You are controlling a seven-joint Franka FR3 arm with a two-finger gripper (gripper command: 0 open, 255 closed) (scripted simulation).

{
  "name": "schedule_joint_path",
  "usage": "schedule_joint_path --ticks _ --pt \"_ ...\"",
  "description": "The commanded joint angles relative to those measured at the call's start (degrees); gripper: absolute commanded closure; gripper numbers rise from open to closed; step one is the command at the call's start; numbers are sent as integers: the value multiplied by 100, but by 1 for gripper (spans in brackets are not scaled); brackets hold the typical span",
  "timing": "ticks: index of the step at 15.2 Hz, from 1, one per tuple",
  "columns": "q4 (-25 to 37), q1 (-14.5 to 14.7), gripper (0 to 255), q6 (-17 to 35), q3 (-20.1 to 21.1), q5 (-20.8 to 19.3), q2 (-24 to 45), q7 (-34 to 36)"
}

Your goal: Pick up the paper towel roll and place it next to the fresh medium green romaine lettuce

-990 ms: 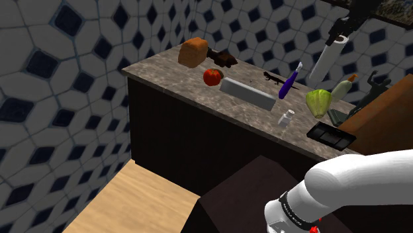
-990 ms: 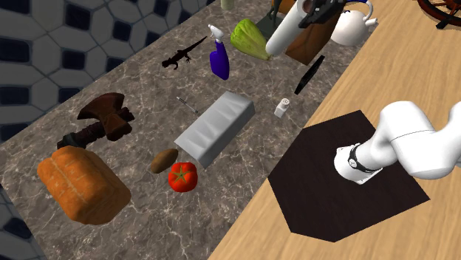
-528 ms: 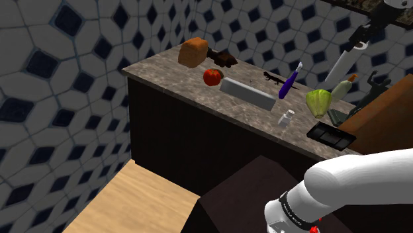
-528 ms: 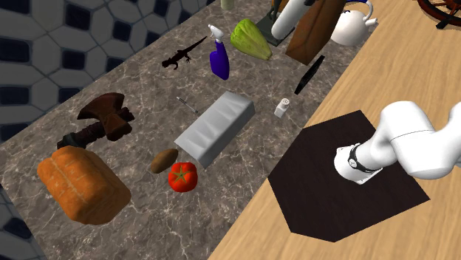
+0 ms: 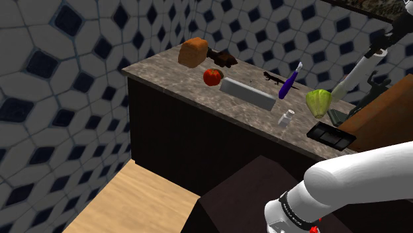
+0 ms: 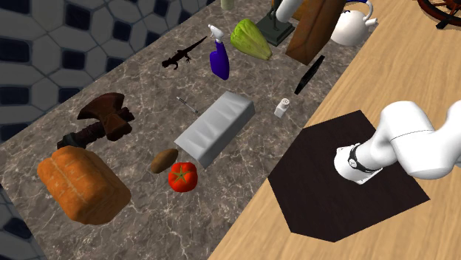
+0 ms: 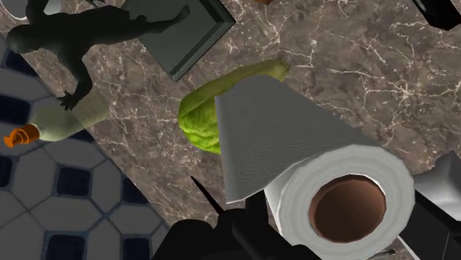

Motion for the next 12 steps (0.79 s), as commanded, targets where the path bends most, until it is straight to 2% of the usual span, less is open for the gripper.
schedule_joint_path --ticks 1,4,12 --pt "278 30 255 16 -354 156 227 -361" --pt "746 107 255 71 -1057 562 700 -1004" --pt "-196 -25 255 684 -880 268 316 -781"
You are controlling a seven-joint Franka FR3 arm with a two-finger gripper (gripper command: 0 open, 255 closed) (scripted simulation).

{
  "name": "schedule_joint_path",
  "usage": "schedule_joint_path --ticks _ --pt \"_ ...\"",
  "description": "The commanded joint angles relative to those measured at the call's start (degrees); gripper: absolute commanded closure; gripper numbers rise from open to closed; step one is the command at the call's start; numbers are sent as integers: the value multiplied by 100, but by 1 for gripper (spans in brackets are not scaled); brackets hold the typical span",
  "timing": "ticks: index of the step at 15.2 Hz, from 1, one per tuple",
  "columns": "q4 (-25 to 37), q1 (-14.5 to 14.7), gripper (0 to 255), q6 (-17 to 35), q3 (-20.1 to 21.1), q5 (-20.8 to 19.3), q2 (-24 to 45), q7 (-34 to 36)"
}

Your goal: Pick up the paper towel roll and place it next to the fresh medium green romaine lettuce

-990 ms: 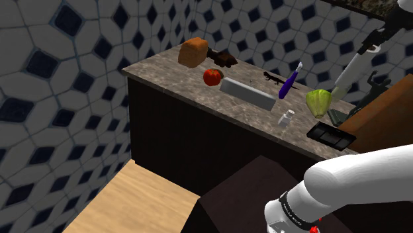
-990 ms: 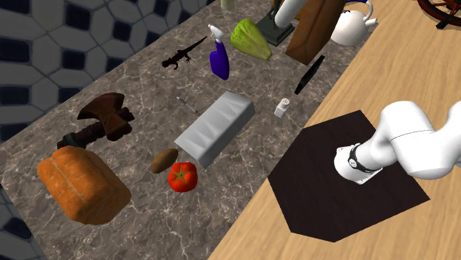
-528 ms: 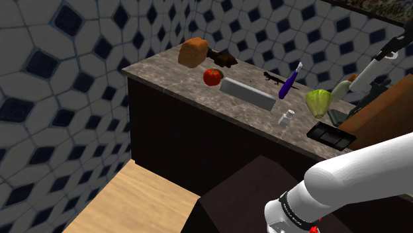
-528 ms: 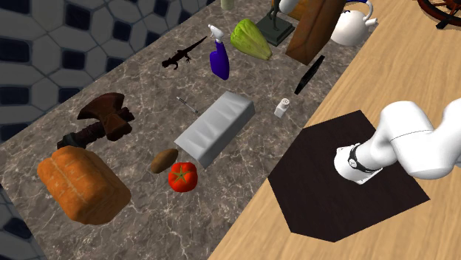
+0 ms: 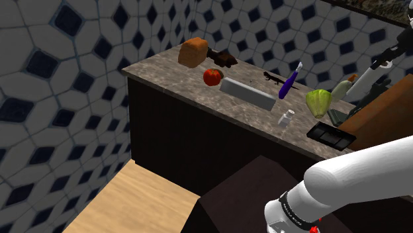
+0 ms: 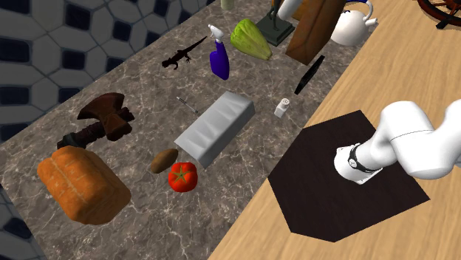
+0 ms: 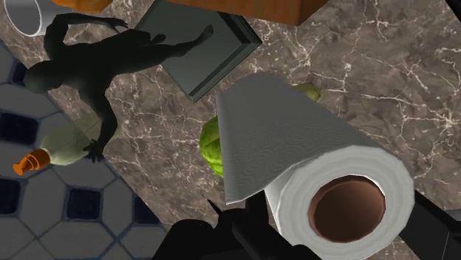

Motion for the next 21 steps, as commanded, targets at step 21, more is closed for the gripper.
schedule_joint_path --ticks 21 --pt "-2040 -262 255 1640 -28 -455 -449 340"
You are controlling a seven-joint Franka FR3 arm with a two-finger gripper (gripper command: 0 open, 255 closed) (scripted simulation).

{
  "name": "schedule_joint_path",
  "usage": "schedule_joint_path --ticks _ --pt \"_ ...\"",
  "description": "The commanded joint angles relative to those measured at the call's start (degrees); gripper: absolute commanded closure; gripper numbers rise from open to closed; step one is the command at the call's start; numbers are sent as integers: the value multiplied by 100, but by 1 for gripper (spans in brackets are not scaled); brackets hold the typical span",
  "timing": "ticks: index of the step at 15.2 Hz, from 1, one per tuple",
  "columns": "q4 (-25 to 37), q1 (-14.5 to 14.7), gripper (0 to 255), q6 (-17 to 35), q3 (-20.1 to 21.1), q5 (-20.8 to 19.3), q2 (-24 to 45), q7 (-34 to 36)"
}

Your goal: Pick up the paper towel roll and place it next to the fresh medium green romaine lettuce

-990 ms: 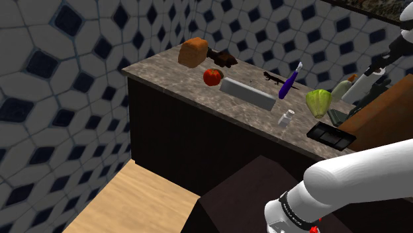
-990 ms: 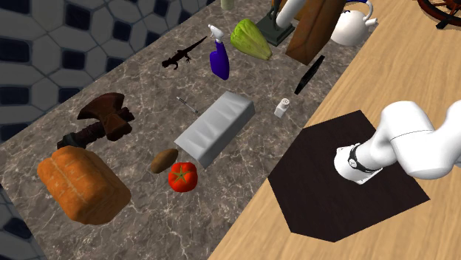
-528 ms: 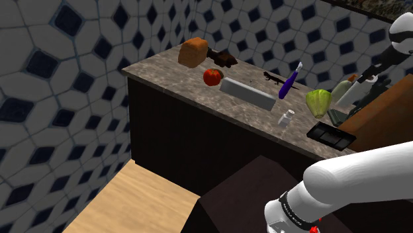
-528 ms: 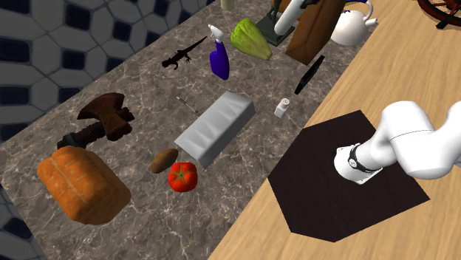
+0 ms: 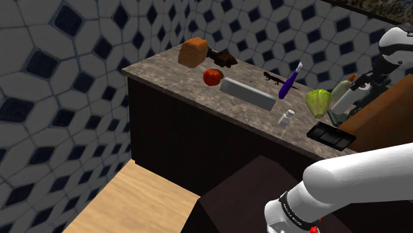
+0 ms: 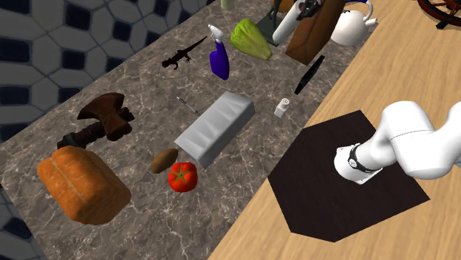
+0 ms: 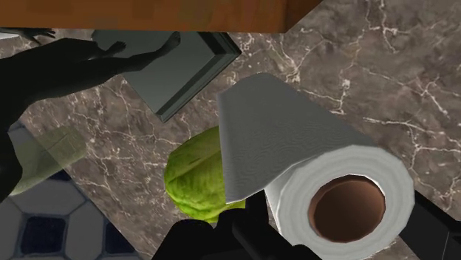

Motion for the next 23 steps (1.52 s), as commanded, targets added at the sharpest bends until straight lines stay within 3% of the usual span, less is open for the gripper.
schedule_joint_path --ticks 1,19,23 --pt "-153 -6 255 169 -43 -16 13 11" --pt "-1342 -20 255 1592 -456 -128 256 63" --pt "-1342 -22 255 1592 -454 -126 257 62"
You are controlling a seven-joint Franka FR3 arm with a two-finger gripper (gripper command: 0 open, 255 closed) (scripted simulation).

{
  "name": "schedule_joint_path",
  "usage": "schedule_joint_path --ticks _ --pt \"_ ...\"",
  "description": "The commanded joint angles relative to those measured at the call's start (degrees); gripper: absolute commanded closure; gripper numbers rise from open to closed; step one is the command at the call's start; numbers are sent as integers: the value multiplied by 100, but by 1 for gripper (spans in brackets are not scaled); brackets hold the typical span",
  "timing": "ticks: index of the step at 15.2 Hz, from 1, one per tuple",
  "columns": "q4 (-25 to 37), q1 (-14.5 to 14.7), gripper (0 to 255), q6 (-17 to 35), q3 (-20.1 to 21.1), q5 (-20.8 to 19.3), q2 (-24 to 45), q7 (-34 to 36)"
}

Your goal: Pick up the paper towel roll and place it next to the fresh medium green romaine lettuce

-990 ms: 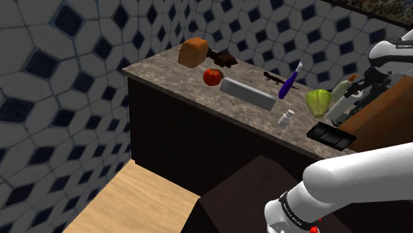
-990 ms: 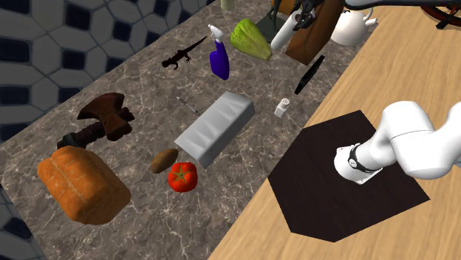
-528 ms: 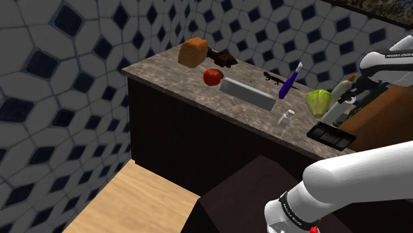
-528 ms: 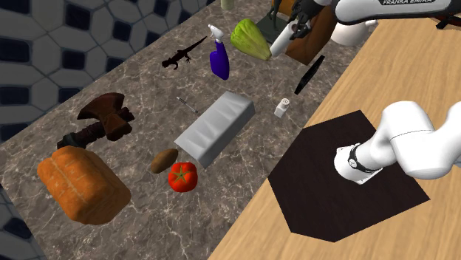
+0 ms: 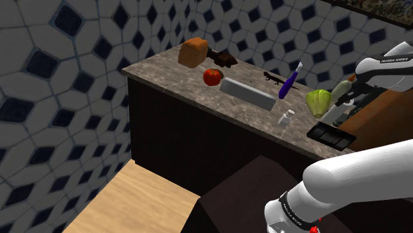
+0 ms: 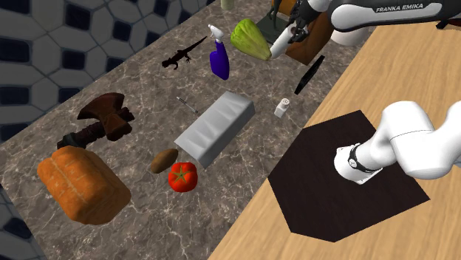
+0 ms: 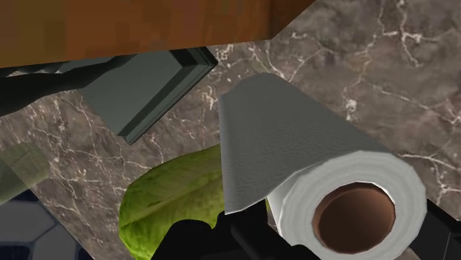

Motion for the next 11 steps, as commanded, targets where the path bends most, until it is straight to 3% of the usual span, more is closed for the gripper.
schedule_joint_path --ticks 1,4,5,10,11 --pt "-57 -4 255 -12 -8 -2 21 9" --pt "-57 -5 255 -12 -7 -1 21 9" --pt "-39 2 0 -19 -22 11 29 -10" --pt "-57 -5 0 -12 -7 -1 21 9" --pt "-5 -83 0 -223 134 -83 -141 70"
